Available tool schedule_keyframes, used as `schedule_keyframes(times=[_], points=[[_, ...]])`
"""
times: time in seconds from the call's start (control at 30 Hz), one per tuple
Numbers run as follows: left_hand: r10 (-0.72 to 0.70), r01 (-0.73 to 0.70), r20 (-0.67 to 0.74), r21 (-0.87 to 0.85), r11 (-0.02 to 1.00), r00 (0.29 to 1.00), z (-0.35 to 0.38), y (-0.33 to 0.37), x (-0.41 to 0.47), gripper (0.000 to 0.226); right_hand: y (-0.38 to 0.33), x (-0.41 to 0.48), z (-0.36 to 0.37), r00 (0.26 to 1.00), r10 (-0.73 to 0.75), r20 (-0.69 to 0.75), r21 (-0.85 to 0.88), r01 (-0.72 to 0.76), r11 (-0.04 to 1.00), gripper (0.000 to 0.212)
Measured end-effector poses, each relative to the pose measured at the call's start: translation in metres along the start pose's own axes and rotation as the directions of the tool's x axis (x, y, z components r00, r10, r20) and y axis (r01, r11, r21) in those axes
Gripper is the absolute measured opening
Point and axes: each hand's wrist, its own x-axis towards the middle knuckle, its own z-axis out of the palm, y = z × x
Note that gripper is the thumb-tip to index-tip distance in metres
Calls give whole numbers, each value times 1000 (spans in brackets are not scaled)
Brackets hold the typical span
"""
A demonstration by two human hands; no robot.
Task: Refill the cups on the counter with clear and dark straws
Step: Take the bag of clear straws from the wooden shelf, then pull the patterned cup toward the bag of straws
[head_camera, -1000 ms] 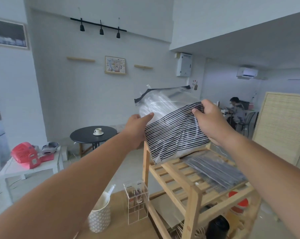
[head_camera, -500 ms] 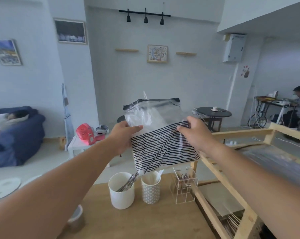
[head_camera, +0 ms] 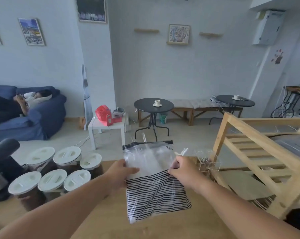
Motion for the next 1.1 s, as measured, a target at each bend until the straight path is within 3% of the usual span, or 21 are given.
schedule_keyframes(times=[0.13,0.3,0.57,0.8,0.9,1.0,1.1], points=[[-67,67,10,-18,998,998,-10,-47,2,42,28,-9,43,997,66,38,-35,-65,997,15],[-183,187,-44,106,977,982,-17,-103,8,33,63,-20,97,975,170,146,-40,-165,985,13],[-302,308,-63,138,941,951,-23,-150,27,41,105,-22,149,962,221,158,-92,-208,974,8],[-282,296,-91,236,925,955,-27,-160,45,39,121,-14,159,958,241,155,-100,-228,969,16],[-290,311,-115,280,908,950,-28,-158,49,52,124,-12,158,955,253,155,-68,-245,967,21],[-235,298,-187,490,819,954,-31,-146,55,72,125,-9,154,957,235,171,-65,-227,972,22],[-45,203,-238,699,686,970,-29,-127,59,80,124,-3,141,958,243,152,-52,-238,970,29]])
